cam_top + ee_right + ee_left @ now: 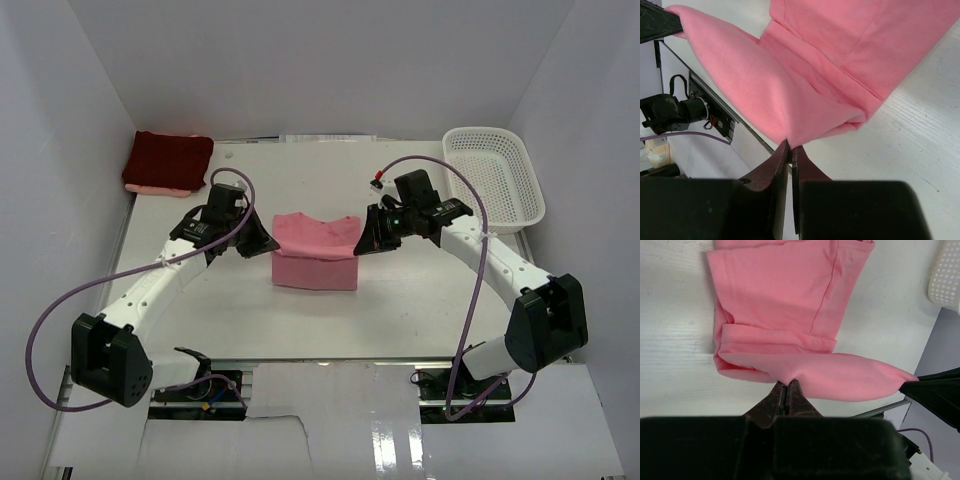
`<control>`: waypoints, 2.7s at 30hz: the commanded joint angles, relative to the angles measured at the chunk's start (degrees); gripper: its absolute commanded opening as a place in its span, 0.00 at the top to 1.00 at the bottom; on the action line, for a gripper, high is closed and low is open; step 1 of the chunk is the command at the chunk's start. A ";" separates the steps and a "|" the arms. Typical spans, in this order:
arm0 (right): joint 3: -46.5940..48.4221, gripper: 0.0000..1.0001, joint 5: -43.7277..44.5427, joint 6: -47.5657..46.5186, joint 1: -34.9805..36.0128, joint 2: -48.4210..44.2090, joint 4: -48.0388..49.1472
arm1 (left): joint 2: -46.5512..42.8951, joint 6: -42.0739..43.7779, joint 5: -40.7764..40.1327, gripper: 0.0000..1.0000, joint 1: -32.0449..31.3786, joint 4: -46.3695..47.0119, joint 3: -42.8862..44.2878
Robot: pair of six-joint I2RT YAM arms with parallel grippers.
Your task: Fold and stack the t-shirts
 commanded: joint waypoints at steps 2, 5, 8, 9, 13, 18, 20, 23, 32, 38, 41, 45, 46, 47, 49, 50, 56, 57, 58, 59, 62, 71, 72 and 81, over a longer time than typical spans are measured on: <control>4.28 0.92 -0.87 -1.96 -1.33 1.32 0.53 | 2.66 2.88 2.33 1.00 0.90 3.84 5.91; 4.81 0.92 -1.30 -2.40 -2.21 2.46 0.53 | 5.83 3.76 2.94 1.00 1.43 3.92 8.99; 5.78 0.92 -1.66 -2.93 -2.91 4.04 0.53 | 8.11 4.20 3.47 1.00 2.05 4.36 11.18; 6.48 0.92 -1.66 -3.01 -3.00 4.40 0.53 | 8.64 4.46 3.47 1.00 2.22 4.63 11.54; 8.32 0.92 -2.10 -3.80 -3.70 7.03 0.44 | 11.28 4.99 4.70 1.00 3.19 5.59 12.77; 10.88 0.92 -2.62 -5.03 -4.76 11.34 0.53 | 15.75 5.61 5.58 1.00 4.07 7.78 13.91; 12.02 0.92 -2.71 -5.21 -5.55 13.09 0.53 | 17.43 5.87 6.19 1.00 4.33 8.40 14.44; 13.34 0.92 -3.24 -5.74 -6.52 14.94 0.53 | 20.33 6.31 6.28 1.00 4.51 9.37 15.93; 16.59 0.92 -4.38 -6.97 -8.89 19.25 0.44 | 27.98 7.37 7.34 1.00 5.48 10.34 22.09; 19.58 0.92 -5.08 -7.23 -9.77 22.76 0.44 | 31.40 7.89 6.90 1.00 5.56 10.60 25.07; 20.72 0.92 -5.43 -7.50 -9.95 24.87 0.70 | 32.72 7.98 6.81 1.00 5.65 10.69 25.87; 22.48 0.92 -5.70 -7.76 -10.03 27.51 1.49 | 33.95 8.07 6.72 1.00 5.74 11.04 26.13; 22.92 0.92 -5.70 -7.85 -10.12 28.82 1.58 | 34.22 8.07 6.72 1.00 5.83 11.22 26.13; 23.79 0.92 -5.87 -7.94 -10.21 29.44 1.76 | 34.40 8.16 6.55 1.00 5.83 11.39 26.05; 24.33 0.92 -6.23 -7.68 -10.47 31.02 2.46 | 34.92 7.98 6.55 1.00 6.09 11.83 25.96; 24.94 0.92 -6.31 -7.59 -10.56 31.47 2.72 | 35.10 7.90 6.55 1.00 6.18 11.92 25.96; 28.54 0.92 -6.75 -7.15 -11.26 35.33 3.60 | 37.56 7.81 6.99 1.00 6.44 12.36 27.27; 29.42 0.92 -6.75 -6.97 -11.35 36.03 3.60 | 37.91 7.81 7.07 1.00 6.53 12.54 27.45; 29.86 0.92 -6.75 -6.88 -11.44 36.39 3.60 | 38.18 7.81 6.99 1.00 6.53 12.62 27.63; 30.21 0.92 -6.67 -6.88 -11.44 36.65 3.60 | 38.35 7.81 6.99 1.00 6.53 12.71 27.71; 31.27 0.83 -6.58 -6.62 -11.70 37.62 3.60 | 38.79 7.81 6.90 0.96 6.62 13.06 27.89; 33.82 0.55 -5.70 -5.48 -11.88 38.41 4.39 | 38.18 7.72 3.57 0.39 6.79 14.38 28.94; 34.25 0.54 -5.70 -5.22 -11.88 38.59 4.48 | 37.92 7.72 3.04 0.39 6.88 14.38 29.90; 29.09 0.60 -11.23 -0.30 -11.71 34.29 11.50 | 32.47 8.69 4.06 0.39 7.76 17.29 31.67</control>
